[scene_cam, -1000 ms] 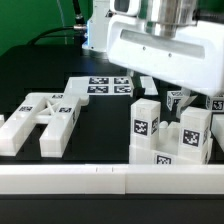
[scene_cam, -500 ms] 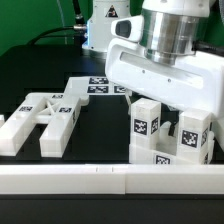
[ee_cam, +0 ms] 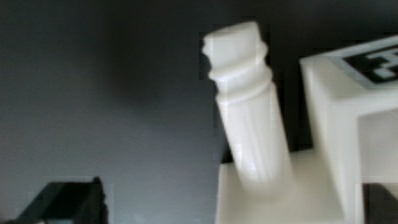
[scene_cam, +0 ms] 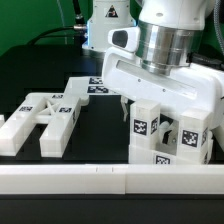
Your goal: Assemble chair
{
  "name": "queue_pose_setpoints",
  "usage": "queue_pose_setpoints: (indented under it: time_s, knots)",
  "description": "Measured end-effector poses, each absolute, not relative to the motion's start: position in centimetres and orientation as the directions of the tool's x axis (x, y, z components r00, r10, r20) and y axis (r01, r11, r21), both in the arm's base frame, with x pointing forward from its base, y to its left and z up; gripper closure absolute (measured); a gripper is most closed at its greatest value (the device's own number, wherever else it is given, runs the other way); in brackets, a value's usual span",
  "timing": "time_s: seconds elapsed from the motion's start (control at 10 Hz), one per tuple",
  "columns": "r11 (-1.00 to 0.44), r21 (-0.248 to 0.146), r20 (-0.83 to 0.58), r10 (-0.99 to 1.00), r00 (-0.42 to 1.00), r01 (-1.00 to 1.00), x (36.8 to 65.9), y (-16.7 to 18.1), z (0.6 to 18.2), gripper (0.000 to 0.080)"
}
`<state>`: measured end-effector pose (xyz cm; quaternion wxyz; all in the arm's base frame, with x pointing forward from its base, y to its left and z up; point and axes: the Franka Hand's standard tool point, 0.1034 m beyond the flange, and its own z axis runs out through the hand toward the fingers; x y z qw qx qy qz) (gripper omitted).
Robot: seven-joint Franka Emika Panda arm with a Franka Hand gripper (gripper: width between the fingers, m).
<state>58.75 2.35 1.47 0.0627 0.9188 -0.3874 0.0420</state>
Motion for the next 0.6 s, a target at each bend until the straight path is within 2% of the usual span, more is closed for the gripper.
queue_pose_setpoints:
  time_s: [0.2, 0.4, 0.5, 0.6]
  knots:
    - [-0.695, 0.086, 0.13, -0.702, 0.7, -0.714, 58.69, 1.81, 1.06, 0.015]
    - [-0.696, 0.087, 0.13, -0.702, 0.7, -0.713, 58.67, 1.88, 1.03, 0.0417]
    - [-0.696, 0.079, 0.137, -0.701, 0.7, -0.713, 58.93, 1.88, 1.22, 0.0466]
    - [-0.697, 0.078, 0.138, -0.701, 0.7, -0.713, 58.96, 1.88, 1.23, 0.0466]
